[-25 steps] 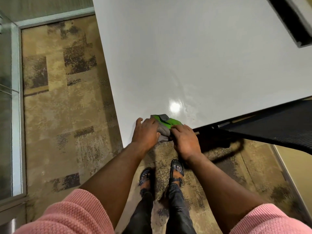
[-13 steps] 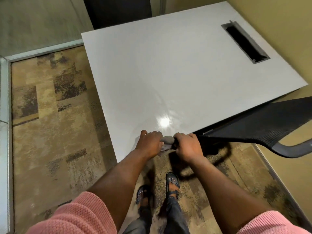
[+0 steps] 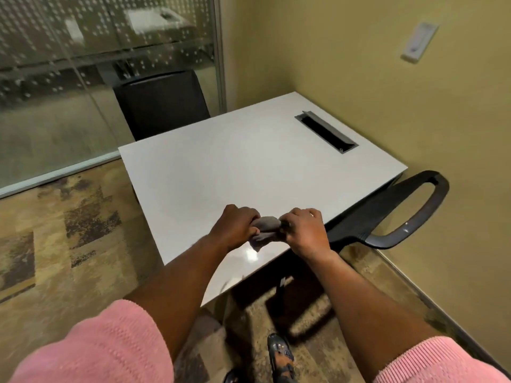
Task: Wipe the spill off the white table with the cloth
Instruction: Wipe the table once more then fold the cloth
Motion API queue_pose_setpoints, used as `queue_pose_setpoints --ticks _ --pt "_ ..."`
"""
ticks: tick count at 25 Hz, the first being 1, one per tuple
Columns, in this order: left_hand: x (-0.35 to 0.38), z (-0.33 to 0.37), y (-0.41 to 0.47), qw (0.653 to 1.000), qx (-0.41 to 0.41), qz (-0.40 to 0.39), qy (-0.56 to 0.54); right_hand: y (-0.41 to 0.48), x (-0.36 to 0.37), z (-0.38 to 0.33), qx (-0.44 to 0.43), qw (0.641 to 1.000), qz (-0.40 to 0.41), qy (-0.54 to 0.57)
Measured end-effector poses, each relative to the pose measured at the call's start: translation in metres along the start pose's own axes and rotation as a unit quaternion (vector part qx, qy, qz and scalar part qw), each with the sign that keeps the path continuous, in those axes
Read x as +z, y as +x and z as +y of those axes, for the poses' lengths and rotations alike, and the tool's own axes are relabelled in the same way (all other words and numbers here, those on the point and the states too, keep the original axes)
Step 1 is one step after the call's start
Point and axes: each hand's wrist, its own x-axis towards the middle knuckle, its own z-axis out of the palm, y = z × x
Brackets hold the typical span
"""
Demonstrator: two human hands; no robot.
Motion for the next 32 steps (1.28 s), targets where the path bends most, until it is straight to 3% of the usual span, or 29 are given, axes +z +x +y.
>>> queue_pose_setpoints --ticks 7,14,25,32 --pt "-0.063 0.056 0.037 0.998 0.063 0.031 0.004 0.012 -0.083 0.007 0.022 0.996 0.078 -0.032" --pt "-0.066 0.111 0.120 0.987 0.137 0.078 0.044 0.042 -0.126 0.063 0.059 0.985 0.147 -0.064" --pt "0.012 0.203 0.325 0.985 0.156 0.047 0.062 0.153 -0.127 0.265 0.105 0.985 0.125 -0.055" --pt "0.075 0.245 0.443 0.987 0.137 -0.013 0.083 0.218 -0.100 0.379 0.165 0.984 0.054 -0.051"
